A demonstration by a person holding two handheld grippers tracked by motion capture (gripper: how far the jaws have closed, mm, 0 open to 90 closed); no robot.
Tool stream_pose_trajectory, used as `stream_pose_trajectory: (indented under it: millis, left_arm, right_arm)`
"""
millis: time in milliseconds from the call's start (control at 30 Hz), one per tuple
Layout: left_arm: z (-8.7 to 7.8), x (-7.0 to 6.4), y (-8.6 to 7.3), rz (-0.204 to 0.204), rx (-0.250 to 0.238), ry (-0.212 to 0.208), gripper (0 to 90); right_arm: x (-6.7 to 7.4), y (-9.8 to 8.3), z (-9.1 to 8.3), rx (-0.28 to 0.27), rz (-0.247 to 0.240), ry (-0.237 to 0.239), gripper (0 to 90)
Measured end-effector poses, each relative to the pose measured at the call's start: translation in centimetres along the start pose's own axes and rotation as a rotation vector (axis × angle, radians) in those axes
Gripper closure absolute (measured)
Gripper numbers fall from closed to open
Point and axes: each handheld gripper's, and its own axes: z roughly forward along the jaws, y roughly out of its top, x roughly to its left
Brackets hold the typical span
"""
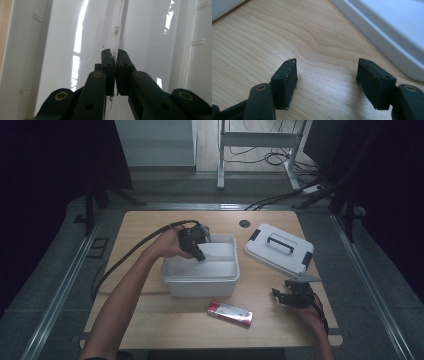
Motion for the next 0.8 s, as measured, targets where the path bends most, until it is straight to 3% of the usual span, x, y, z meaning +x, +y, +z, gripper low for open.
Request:
stream_pose_trajectory:
  millis: [133,300,333,800]
  left_arm:
    - [0.05,-0.09,0.1,-0.001,-0.009,-0.006,89.4]
    - [0.01,-0.09,0.34,0.03,0.012,0.002,89.4]
    - [0.07,-0.18,0.31,0.02,0.001,0.001,89.4]
    - [0.1,-0.28,0.47,0.077,-0.001,-0.013,89.6]
  right_arm:
    - [-0.01,0.0,0.0,0.0,0.0,0.0,32.8]
    - [-0.04,0.0,0.0,0.0,0.002,0.001,32.8]
    - [-0.03,0.0,0.0,0.0,0.0,-0.001,32.8]
    - [-0.12,-0.06,-0.07,0.0,0.005,-0.004,32.8]
